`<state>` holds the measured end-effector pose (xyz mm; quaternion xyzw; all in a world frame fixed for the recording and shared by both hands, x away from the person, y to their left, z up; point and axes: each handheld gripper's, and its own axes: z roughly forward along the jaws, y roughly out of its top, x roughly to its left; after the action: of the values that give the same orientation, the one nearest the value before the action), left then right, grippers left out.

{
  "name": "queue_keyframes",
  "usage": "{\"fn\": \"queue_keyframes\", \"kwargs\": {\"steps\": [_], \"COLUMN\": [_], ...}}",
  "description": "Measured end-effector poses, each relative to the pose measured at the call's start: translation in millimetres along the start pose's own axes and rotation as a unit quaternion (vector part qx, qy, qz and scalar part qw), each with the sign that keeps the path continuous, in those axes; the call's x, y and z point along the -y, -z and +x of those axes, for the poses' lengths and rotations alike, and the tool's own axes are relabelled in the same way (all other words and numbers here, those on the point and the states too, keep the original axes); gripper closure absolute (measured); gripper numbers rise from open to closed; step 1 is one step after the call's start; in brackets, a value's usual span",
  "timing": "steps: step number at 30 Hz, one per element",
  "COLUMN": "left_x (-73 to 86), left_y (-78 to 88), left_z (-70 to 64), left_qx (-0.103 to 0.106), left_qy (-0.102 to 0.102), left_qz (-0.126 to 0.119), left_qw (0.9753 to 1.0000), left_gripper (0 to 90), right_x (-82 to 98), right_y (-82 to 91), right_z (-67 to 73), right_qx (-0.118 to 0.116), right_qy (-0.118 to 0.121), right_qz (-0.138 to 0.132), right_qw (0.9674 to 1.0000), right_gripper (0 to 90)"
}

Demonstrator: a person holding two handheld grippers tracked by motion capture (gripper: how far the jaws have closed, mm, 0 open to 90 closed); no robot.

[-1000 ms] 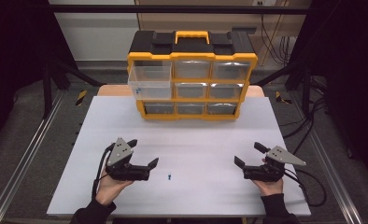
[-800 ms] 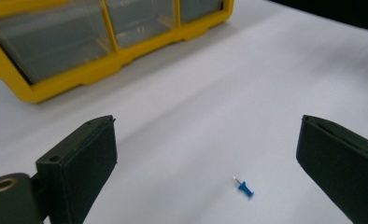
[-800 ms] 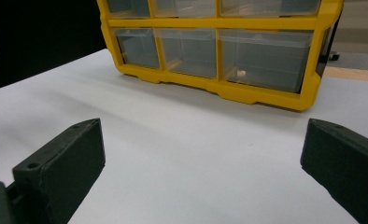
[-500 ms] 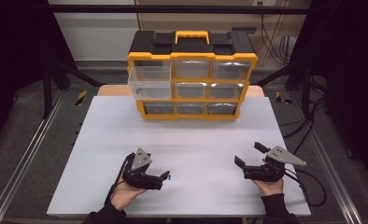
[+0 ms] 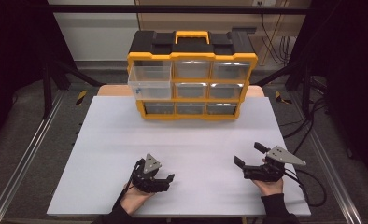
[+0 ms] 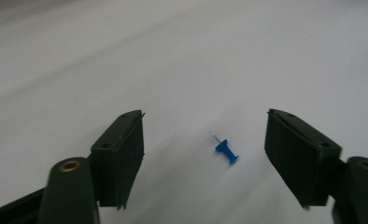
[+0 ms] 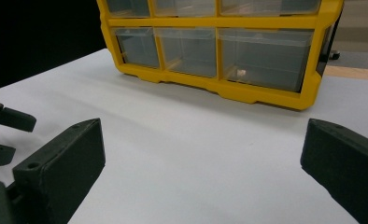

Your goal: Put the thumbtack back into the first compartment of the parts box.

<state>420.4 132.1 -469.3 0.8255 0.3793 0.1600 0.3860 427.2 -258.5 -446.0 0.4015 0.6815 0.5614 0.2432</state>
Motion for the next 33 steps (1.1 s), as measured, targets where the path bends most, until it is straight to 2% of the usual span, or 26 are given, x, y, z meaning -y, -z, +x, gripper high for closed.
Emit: {"fn": "queue_keyframes", "kwargs": {"steps": [3,4,7,14,16,17,18,22,32,33], "left_x": [1.5,1.8,2.7,2.9,3.3,3.3,3.4,4.0,3.5,3.5], "left_y": [-3.4,-4.3,-6.4,-9.4,-9.8,-9.7,-9.8,-10.4,-11.8,-11.8], "left_z": [-1.2,-2.0,-5.2,-9.3,-9.8,-9.8,-10.4,-13.0,-15.4,-15.3], "left_qx": [-0.003,-0.003,-0.007,-0.014,-0.019,-0.020,-0.020,-0.030,-0.029,-0.029], "left_qy": [0.005,0.008,0.008,0.010,0.008,0.006,0.006,-0.002,-0.009,-0.009], "left_qz": [0.008,0.010,0.013,0.028,0.027,0.028,0.029,0.030,0.030,0.029], "left_qw": [1.0000,0.9999,0.9999,0.9995,0.9994,0.9994,0.9994,0.9991,0.9991,0.9991], "left_gripper": [37.3,40.3,46.6,58.8,61.2,62.3,63.5,67.6,79.8,81.1], "right_x": [0.1,-0.3,0.2,-0.2,-0.6,-0.5,0.0,0.2,0.1,-0.4], "right_y": [-0.2,-0.4,-0.2,0.0,0.5,0.4,0.9,1.0,0.5,0.9], "right_z": [-0.1,1.0,-0.9,-0.9,-0.3,-0.7,-3.0,-3.2,-2.8,-1.2], "right_qx": [0.000,-0.003,-0.001,0.000,-0.001,-0.001,-0.001,0.000,-0.002,-0.003], "right_qy": [0.001,-0.007,0.005,0.003,-0.002,0.001,0.016,0.017,0.015,0.003], "right_qz": [0.000,-0.003,-0.001,-0.001,0.000,-0.002,0.000,0.002,-0.002,0.002], "right_qw": [1.0000,1.0000,1.0000,1.0000,1.0000,1.0000,0.9999,0.9999,0.9999,1.0000], "right_gripper": [0.7,0.7,0.7,0.7,0.7,0.7,0.7,0.7,0.7,0.7]}}
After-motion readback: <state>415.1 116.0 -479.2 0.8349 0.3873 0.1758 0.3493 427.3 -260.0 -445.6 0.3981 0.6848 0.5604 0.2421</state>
